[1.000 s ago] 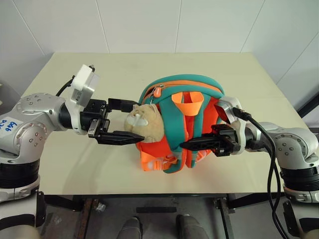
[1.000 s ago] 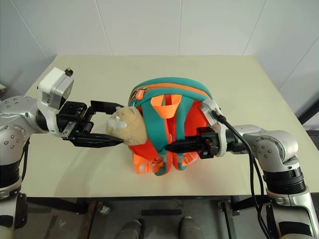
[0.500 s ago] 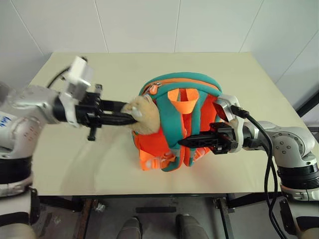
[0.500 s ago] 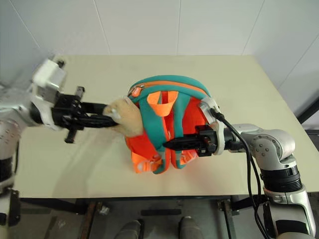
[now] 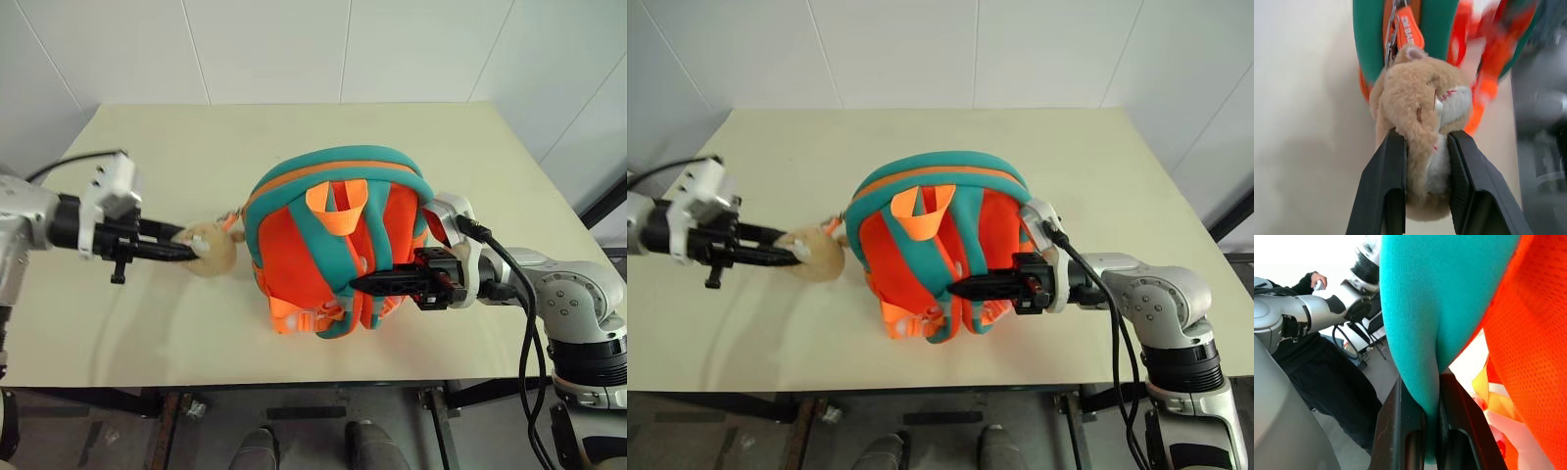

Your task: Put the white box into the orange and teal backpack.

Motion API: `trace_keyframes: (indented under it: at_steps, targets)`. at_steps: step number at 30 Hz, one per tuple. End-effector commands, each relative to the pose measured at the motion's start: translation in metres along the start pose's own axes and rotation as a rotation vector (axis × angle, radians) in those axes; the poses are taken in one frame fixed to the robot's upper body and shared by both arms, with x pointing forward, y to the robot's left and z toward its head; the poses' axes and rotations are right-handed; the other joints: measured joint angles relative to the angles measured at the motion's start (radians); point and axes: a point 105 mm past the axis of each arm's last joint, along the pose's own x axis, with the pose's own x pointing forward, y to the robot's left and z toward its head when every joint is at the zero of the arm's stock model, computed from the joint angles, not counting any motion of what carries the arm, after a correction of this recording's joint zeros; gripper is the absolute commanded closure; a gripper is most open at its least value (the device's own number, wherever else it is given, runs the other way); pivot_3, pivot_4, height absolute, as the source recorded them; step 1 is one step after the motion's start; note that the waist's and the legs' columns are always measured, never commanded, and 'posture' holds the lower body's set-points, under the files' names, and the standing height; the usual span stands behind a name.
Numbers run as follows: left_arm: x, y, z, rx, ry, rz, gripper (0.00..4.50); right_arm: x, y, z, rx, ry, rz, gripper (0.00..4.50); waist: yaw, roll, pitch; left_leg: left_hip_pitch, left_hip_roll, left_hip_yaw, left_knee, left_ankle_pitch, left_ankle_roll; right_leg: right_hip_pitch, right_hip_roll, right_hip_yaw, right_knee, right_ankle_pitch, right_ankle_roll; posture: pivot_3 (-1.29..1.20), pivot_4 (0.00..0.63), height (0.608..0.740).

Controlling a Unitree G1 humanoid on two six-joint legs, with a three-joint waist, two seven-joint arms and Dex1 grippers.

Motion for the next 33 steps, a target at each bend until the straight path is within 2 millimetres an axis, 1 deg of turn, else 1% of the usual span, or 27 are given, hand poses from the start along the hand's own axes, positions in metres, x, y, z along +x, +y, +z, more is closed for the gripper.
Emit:
trace_keyframes:
  at_steps: [1,4,7,9,13,15,16,17,18,19,21,24,26,27,28,29,30,33]
  targets:
    - [0.014,0.006,-0.019,-0.007,0.039,0.014,3.58,0.000,0.010,0.009,-0.050,-0.031,0.022,4.50,0.005,0.000,0.000,0.000,0.000,0.000,0.001,0.000,0.000,0.000,0.000,0.000,0.000,0.000,0.000,0.00,0.150,0.740]
    - [0.034,0.005,-0.035,-0.031,0.063,-0.021,3.58,0.002,0.009,0.010,-0.046,-0.039,0.019,4.50,0.005,0.000,0.000,0.000,0.000,0.000,0.001,0.000,0.000,0.001,0.000,0.000,0.000,0.000,0.000,0.00,0.150,0.740]
    - [0.047,0.001,-0.040,-0.023,0.072,-0.052,3.58,0.004,0.008,0.009,-0.039,-0.041,0.014,4.50,0.004,0.000,0.000,0.000,0.000,0.000,0.001,0.000,0.000,0.000,0.000,0.000,0.001,0.000,0.000,0.00,0.150,0.740]
    - [0.056,-0.004,-0.040,-0.020,0.059,-0.082,3.58,0.005,0.009,0.010,-0.038,-0.045,0.017,4.50,0.004,0.000,0.000,0.000,0.000,0.000,0.001,0.000,0.000,0.000,0.000,0.000,0.001,0.000,0.000,0.00,0.150,0.740]
    - [0.059,-0.016,-0.041,-0.033,0.051,-0.118,3.58,0.005,0.007,0.012,-0.055,-0.050,-0.006,4.50,0.004,0.000,0.000,0.000,0.000,0.000,0.001,0.000,0.000,0.000,0.000,0.000,0.001,0.000,0.000,0.00,0.150,0.740]
    - [0.057,-0.021,-0.040,-0.047,0.041,-0.125,3.58,0.006,0.002,0.014,-0.105,-0.059,-0.046,4.50,0.004,0.000,0.000,0.000,0.000,0.000,0.001,0.000,0.000,0.000,0.000,0.000,0.001,0.000,0.000,0.00,0.150,0.740]
    - [0.055,-0.023,-0.038,-0.052,0.026,-0.117,3.58,0.007,0.002,0.018,-0.179,-0.074,-0.068,4.50,0.004,0.000,0.000,0.000,0.000,0.000,0.001,0.000,0.000,0.000,0.000,0.000,0.001,0.000,0.000,0.00,0.150,0.740]
    - [0.051,-0.020,-0.036,-0.043,0.029,-0.062,3.33,0.008,0.002,0.018,-0.284,-0.045,-0.105,4.20,0.004,0.000,0.000,0.000,0.000,0.000,0.001,0.000,0.000,0.000,0.000,0.000,0.001,0.000,0.000,0.00,0.150,0.740]
    - [0.045,-0.021,-0.032,-0.015,0.019,-0.037,3.03,0.008,0.004,0.019,-0.371,-0.024,-0.118,3.85,0.003,0.000,0.000,0.000,0.000,0.000,0.001,0.000,0.000,0.000,0.000,0.000,0.002,0.000,0.000,0.00,0.150,0.740]
    - [0.041,-0.025,-0.027,-0.014,-0.005,-0.022,2.82,0.006,0.006,0.017,-0.400,-0.004,-0.127,3.62,0.004,0.000,0.000,0.000,0.000,0.000,0.001,0.000,0.000,-0.001,0.000,0.000,0.002,0.000,0.000,0.00,0.150,0.740]
    - [0.037,-0.036,-0.022,-0.018,-0.041,-0.023,2.13,-0.003,0.004,0.015,-0.419,0.009,-0.163,2.88,0.004,0.000,0.000,0.000,0.000,0.000,0.000,0.000,0.000,-0.001,0.000,0.000,0.001,0.000,0.000,0.00,0.150,0.740]
    - [0.034,-0.047,-0.021,-0.023,-0.047,-0.016,1.21,-0.015,0.001,0.014,-0.431,0.014,-0.209,1.89,0.006,0.000,0.000,0.000,0.000,0.000,0.000,-0.001,0.000,0.000,-0.001,0.000,-0.001,0.000,0.000,0.00,0.150,0.740]
    - [0.032,-0.051,-0.021,-0.030,-0.057,-0.004,0.56,-0.021,0.000,0.016,-0.445,0.012,-0.233,1.19,0.007,0.000,0.000,0.000,0.000,0.000,0.001,-0.001,0.000,0.001,-0.001,0.000,-0.001,0.000,0.000,0.00,0.150,0.740]
    - [0.030,-0.051,-0.019,-0.025,-0.065,0.012,0.23,-0.028,-0.002,0.017,-0.457,0.011,-0.262,0.83,0.007,0.000,0.000,0.000,0.000,0.000,0.001,-0.001,0.000,0.001,-0.001,0.000,-0.001,0.000,0.000,0.00,0.150,0.740]
    - [0.026,-0.051,-0.018,-0.026,-0.075,0.028,0.00,-0.034,-0.004,0.017,-0.489,0.013,-0.293,0.53,0.008,0.000,0.000,0.000,0.000,0.000,0.001,-0.001,0.000,0.001,-0.001,0.000,-0.001,0.000,0.000,0.00,0.150,0.740]
    - [0.020,-0.050,-0.016,-0.018,-0.085,0.037,0.00,-0.043,-0.005,0.014,-0.499,0.031,-0.323,0.18,0.009,0.000,0.000,0.000,0.000,0.000,0.001,-0.001,0.000,0.001,-0.001,0.000,-0.001,0.000,0.000,0.00,0.150,0.740]
    - [0.017,-0.050,-0.015,-0.011,-0.091,0.042,0.00,-0.048,-0.006,0.012,-0.504,0.047,-0.341,0.06,0.010,-0.001,0.000,0.000,0.000,0.000,0.001,-0.001,0.000,0.002,-0.001,0.000,-0.002,0.000,0.000,0.00,0.150,0.740]
    - [0.010,-0.049,-0.015,0.006,-0.084,0.039,0.00,-0.062,-0.013,0.010,-0.544,0.065,-0.419,0.06,0.008,0.000,0.000,0.000,0.000,0.000,0.001,-0.001,0.000,0.002,-0.001,0.000,-0.003,0.000,0.000,0.00,0.150,0.740]
